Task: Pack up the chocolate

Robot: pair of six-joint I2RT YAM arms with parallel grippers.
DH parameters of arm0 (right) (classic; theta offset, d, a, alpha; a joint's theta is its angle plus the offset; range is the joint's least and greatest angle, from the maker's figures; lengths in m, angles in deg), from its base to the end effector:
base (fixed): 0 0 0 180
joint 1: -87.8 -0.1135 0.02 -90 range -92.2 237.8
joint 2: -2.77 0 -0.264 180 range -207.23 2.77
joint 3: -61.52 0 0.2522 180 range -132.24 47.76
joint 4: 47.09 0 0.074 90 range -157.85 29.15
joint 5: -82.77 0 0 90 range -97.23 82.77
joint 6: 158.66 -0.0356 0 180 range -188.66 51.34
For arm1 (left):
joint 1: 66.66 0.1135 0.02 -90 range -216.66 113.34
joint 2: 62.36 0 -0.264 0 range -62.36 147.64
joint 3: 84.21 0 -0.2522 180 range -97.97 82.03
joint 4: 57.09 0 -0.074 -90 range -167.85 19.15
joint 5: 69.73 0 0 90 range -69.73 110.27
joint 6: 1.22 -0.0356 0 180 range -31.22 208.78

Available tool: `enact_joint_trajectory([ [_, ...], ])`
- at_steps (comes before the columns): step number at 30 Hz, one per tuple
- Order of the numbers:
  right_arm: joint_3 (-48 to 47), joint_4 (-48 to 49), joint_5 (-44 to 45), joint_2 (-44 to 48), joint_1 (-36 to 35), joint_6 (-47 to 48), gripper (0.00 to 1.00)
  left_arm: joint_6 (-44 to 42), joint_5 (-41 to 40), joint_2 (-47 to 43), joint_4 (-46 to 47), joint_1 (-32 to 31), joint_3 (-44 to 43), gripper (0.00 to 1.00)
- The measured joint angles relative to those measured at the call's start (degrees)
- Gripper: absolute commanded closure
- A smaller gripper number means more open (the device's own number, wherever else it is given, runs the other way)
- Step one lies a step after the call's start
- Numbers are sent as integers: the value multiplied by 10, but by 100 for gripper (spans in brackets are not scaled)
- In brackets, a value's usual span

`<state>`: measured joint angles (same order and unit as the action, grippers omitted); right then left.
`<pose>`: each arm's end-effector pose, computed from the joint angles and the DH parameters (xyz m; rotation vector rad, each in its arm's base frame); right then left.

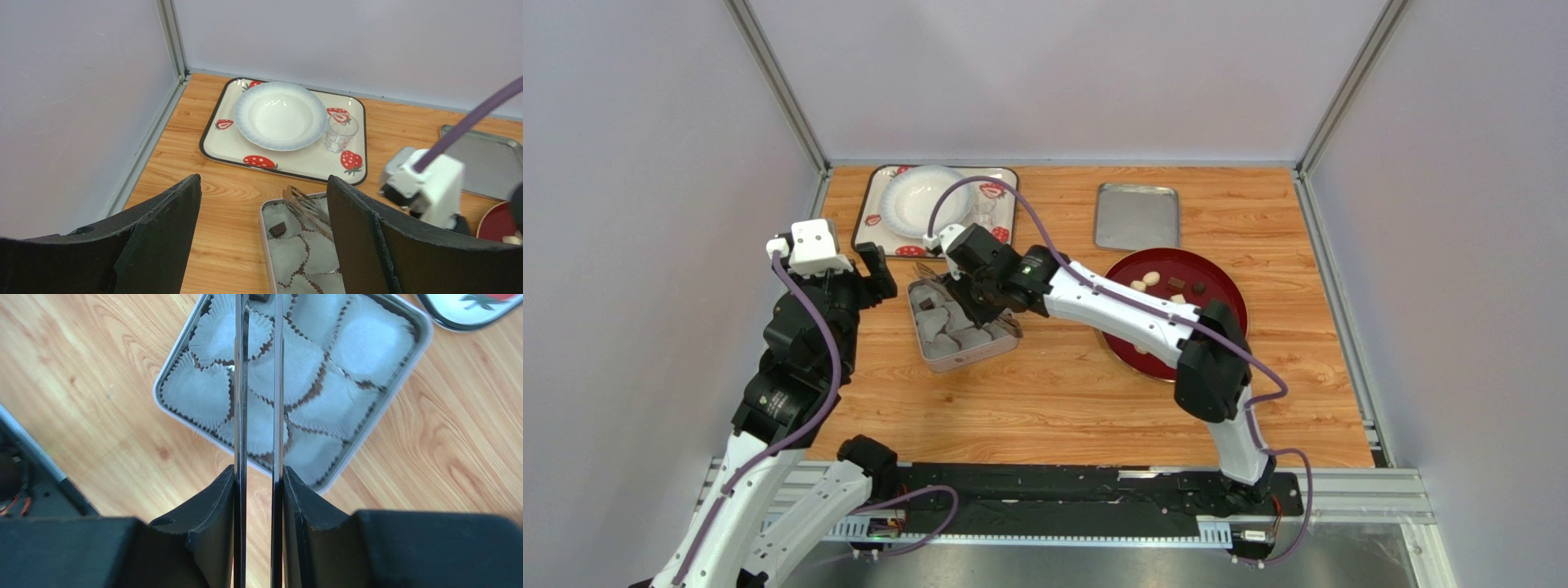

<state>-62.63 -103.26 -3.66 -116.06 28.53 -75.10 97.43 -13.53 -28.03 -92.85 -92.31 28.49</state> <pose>0.2408 0.4008 0.2832 -1.0888 2.2543 0.4174 0.1141 -0.0328 0.3946 -0.2142 1.5970 0.0146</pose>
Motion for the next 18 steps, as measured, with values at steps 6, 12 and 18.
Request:
enact_joint_trajectory([
  [6, 88, -5, 13, 117, 20, -33, 69, 0, 3, 0, 0, 0, 0, 17],
  [12, 219, -29, 44, 217, 71, -79, 69, 0, 9, 0, 0, 0, 0, 17],
  [18, 338, -71, 69, 311, 132, -125, 69, 0, 14, 0, 0, 0, 0, 17],
])
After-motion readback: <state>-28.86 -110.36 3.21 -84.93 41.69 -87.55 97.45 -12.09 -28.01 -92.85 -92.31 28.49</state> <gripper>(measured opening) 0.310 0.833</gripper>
